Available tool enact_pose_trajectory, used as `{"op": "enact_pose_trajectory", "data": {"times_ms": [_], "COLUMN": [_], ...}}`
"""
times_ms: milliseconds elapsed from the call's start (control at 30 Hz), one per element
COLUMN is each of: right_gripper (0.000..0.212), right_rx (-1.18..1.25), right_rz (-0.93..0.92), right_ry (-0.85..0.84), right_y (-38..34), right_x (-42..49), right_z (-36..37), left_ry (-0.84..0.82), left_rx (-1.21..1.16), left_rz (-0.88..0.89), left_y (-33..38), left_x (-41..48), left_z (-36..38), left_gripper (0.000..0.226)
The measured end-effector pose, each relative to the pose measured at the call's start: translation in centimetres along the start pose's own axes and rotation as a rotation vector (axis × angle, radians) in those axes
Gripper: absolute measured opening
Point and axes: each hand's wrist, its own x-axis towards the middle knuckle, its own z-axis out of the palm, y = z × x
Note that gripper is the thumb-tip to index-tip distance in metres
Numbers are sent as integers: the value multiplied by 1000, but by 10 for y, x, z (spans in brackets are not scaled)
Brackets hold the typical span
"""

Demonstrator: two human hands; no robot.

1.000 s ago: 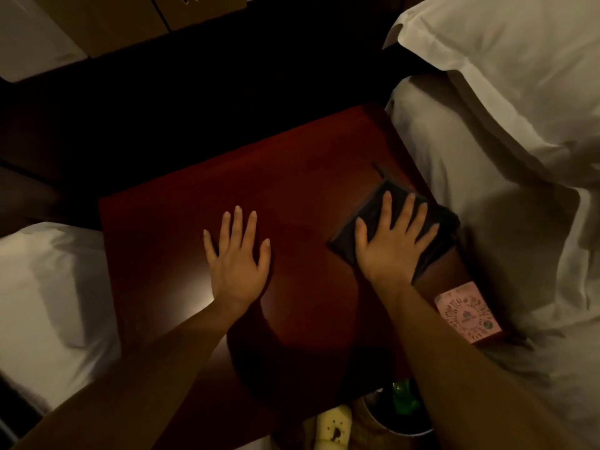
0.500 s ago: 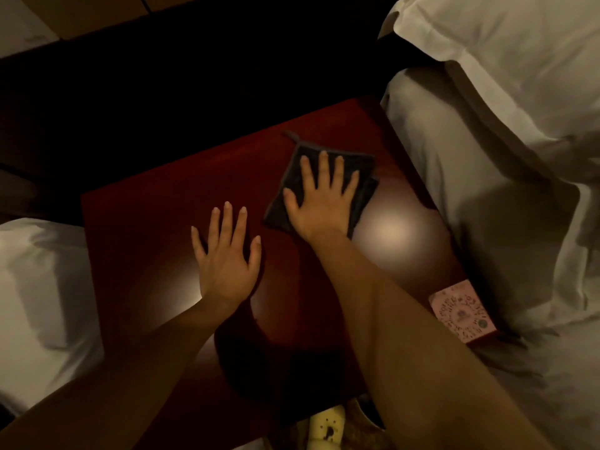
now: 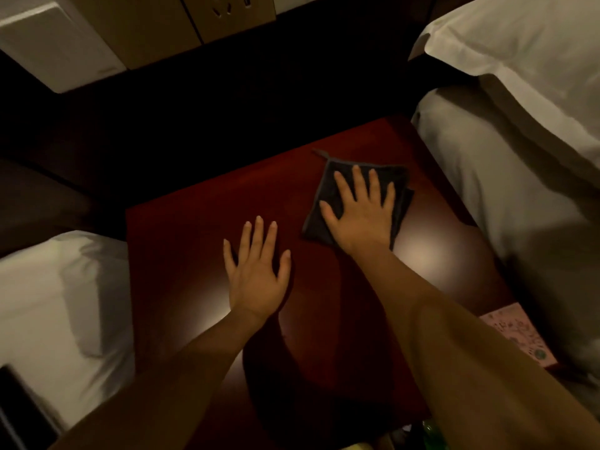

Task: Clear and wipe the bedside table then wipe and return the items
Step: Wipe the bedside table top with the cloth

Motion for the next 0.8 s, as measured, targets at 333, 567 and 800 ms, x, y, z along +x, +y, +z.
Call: {"op": "enact_pose_trajectory", "data": {"times_ms": [333,567,800], "right_gripper": [64,65,66], "right_rx": [8,-23,-57], "right_rz": [285,346,360], "right_ry": [47,84,65], "right_y": [22,11,-9], "right_x": [-96,-150,-188], "right_z": [-9,-2,7], "left_ry": [-25,-26,-35], "left_rx": [-5,-41,-49], "left_rz": [10,23,34], "left_y": [-2,-1,-4], "left_x": [0,-2,-2], "left_z": [-2,-2,-2], "left_gripper": [62,61,59]}}
